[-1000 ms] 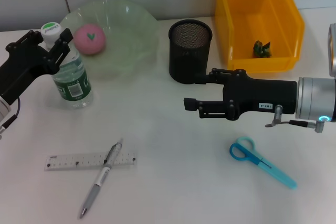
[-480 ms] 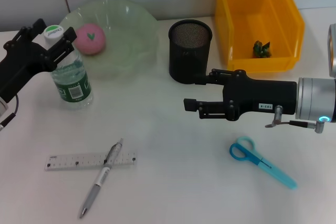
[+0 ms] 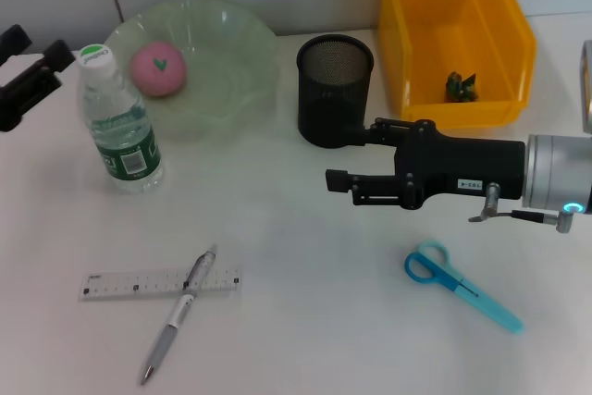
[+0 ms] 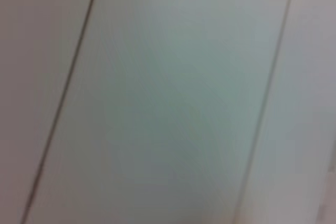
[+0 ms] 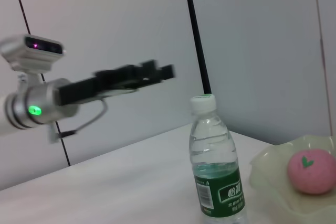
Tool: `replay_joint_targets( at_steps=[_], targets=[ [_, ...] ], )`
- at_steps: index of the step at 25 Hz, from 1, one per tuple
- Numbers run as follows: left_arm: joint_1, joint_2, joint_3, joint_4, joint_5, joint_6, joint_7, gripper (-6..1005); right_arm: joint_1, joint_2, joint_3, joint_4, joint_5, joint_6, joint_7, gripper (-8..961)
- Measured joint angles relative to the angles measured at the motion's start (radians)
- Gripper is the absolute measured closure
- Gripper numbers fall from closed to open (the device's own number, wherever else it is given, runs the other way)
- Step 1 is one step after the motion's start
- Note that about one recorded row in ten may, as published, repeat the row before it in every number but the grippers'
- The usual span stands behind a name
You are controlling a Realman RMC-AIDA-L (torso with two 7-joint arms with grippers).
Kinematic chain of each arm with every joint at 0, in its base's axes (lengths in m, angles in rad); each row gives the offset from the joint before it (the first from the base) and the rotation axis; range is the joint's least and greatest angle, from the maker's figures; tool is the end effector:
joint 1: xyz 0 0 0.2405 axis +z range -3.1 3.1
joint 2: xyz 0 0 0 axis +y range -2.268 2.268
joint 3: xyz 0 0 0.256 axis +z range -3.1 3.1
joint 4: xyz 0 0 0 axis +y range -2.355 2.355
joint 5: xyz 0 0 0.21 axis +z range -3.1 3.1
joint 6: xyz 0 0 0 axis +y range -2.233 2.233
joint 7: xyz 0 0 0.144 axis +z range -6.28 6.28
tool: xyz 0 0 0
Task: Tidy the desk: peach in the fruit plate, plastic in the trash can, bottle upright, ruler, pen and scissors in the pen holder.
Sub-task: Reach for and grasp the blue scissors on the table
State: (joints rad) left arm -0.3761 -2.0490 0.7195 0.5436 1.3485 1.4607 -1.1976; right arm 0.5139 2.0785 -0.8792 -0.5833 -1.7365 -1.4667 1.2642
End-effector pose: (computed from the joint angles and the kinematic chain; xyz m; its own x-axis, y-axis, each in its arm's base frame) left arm -0.2911 0.3297 0.0556 0.5073 0.0886 0.8572 0.6735 -0.6614 -0.3302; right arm 0.2459 0.3344 -0.0186 0.7698 -0.2474 -0.5884 -0.4161 -0.8935 -0.1687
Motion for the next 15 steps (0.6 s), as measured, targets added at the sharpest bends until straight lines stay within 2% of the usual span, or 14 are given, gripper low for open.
replay_joint_targets(
  at_steps=[3,4,6,7,8,9,10,11,13,14,15],
  targets=[
    [0.063,0.028,0.089,0.103,0.001,0.089,-0.110,200,0.000,0.000,0.004,-0.001,0.000,0.000,0.000,180],
    [0.063,0.028,0.089,0.103,0.001,0.089,-0.110,201,0.000,-0.001,0.005,-0.003,0.000,0.000,0.000,180],
    [0.081,0.059,0.188,0.160,0.024,0.159,-0.154,202,0.000,-0.002,0.006,-0.005,0.000,0.000,0.002,180],
    [0.077,0.068,0.238,0.203,0.083,0.213,-0.191,202,0.000,-0.002,0.006,-0.007,0.000,0.000,0.010,180],
    [0.075,0.068,0.243,0.213,0.098,0.221,-0.196,202,0.000,-0.002,0.006,-0.007,0.000,0.000,0.010,180],
    [0.070,0.066,0.250,0.230,0.130,0.236,-0.207,202,0.001,-0.002,0.006,-0.007,0.000,0.000,0.015,180],
    [0.057,0.054,0.258,0.267,0.221,0.259,-0.226,202,0.002,-0.004,0.006,-0.011,0.000,0.000,0.030,180],
    [0.057,0.054,0.258,0.267,0.221,0.259,-0.226,202,0.002,-0.004,0.006,-0.011,0.000,0.000,0.030,181],
    [0.041,0.024,0.258,0.311,0.357,0.265,-0.230,202,0.001,-0.006,0.006,-0.020,0.000,-0.004,0.041,181],
    [0.040,0.017,0.257,0.318,0.380,0.265,-0.230,202,-0.001,-0.007,0.006,-0.028,0.000,-0.007,0.050,181],
    [0.037,-0.002,0.256,0.341,0.445,0.261,-0.230,202,-0.004,-0.008,0.006,-0.041,-0.002,-0.015,0.066,181]
  ],
)
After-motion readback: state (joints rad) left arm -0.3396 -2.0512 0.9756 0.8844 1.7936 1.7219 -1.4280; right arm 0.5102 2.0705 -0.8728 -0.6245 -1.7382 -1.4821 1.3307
